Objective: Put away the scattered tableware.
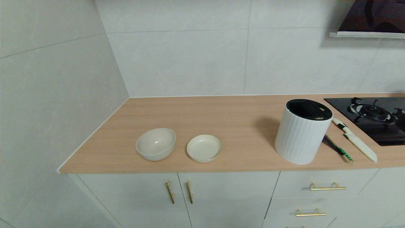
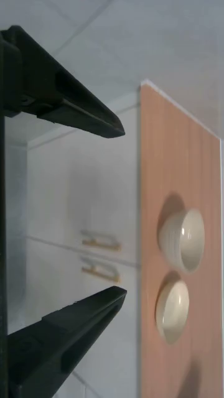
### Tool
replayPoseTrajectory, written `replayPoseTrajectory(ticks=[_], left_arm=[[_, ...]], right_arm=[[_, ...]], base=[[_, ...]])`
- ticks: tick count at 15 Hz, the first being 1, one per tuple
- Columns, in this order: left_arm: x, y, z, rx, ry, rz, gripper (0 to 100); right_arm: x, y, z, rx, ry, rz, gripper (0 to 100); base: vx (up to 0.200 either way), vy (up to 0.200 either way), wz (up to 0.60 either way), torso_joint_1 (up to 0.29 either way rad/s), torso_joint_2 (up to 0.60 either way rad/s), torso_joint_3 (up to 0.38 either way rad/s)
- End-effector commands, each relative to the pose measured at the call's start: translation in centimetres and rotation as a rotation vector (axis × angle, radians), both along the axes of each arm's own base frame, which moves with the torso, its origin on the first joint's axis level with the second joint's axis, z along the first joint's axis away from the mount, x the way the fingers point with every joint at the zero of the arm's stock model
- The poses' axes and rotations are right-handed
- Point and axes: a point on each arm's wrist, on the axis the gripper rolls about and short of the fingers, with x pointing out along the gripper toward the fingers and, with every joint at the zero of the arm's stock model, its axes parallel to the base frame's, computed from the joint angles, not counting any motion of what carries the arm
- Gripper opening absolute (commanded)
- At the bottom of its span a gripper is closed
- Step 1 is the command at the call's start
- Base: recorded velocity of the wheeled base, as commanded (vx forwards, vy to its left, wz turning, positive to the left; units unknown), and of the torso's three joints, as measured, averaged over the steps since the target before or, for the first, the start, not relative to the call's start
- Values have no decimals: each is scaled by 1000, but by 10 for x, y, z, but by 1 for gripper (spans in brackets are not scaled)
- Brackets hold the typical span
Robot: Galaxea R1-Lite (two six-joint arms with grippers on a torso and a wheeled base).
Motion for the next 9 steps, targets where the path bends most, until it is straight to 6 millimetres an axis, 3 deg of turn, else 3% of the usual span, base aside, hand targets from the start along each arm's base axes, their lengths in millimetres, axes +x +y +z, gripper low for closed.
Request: replayPoseTrajectory(ticks=[1,9], left_arm=[[0,0,0,0,0,-1,100],[0,0,0,0,0,1,100]], right_arm=[[0,0,0,-2,1,0,100],[0,0,0,-2,1,0,100]], base=[[0,200,0,7,-2,-2],[0,200,0,4,1,2]])
